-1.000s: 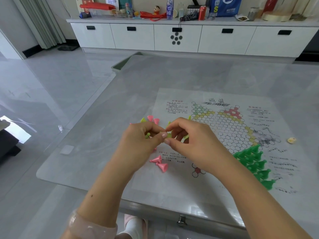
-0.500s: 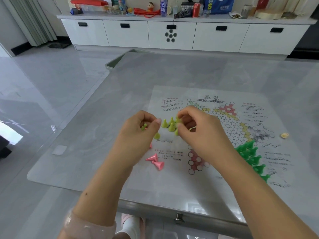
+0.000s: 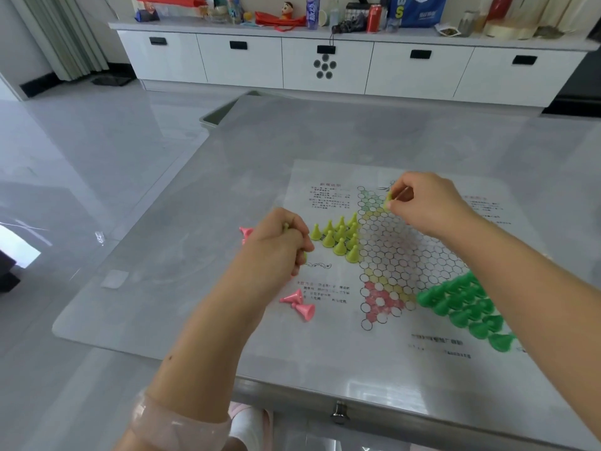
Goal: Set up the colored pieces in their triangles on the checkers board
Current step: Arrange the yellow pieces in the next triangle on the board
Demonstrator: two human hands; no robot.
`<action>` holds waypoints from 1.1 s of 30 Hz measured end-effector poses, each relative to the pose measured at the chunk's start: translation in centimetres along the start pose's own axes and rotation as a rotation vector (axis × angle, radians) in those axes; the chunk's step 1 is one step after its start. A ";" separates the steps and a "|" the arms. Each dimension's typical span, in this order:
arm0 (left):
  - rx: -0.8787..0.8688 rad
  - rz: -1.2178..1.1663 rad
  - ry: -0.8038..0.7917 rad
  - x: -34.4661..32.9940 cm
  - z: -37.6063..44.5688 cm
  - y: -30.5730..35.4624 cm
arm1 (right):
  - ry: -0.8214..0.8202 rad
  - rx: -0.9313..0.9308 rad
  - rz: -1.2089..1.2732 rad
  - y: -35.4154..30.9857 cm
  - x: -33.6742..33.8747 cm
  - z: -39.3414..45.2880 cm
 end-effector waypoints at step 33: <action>0.163 0.141 0.119 0.7 -0.3 0.8 | -0.019 0.135 -0.137 0.1 -3.4 1.2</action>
Point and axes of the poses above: each hand's wrist, its own z-axis towards the middle knuckle, its own x-axis out of the back of the hand, y = z × x, the point moved 2 cm from there along z, towards the middle knuckle, and after that the axes turned 7 degrees about -y, right-handed, at the moved point
